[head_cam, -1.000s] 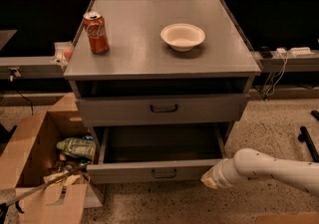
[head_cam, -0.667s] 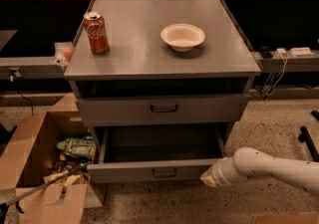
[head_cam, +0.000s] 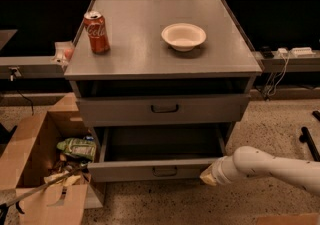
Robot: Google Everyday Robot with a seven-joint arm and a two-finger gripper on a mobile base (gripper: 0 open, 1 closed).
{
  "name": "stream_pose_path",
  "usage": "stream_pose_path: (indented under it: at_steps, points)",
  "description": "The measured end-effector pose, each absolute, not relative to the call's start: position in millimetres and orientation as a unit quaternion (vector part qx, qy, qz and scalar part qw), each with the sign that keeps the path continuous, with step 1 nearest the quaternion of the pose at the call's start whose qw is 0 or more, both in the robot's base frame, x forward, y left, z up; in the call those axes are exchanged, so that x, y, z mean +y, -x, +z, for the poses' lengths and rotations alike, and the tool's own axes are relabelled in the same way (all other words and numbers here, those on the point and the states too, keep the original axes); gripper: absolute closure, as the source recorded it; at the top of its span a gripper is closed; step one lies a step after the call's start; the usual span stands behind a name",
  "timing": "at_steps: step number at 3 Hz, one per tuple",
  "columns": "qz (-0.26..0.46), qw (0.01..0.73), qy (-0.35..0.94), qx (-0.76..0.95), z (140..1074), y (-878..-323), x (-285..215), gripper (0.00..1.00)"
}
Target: Close middle drawer
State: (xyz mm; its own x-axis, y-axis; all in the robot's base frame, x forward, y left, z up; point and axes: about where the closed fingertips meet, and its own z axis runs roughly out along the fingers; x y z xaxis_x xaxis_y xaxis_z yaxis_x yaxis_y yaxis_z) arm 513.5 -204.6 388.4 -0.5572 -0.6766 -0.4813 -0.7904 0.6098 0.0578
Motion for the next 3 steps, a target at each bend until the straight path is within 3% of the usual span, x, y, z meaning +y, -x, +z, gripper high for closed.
stream_pose_path:
  at_steps: [3]
  points:
    - [0.13, 0.233, 0.424, 0.866, 395, -538, -199, 1.0]
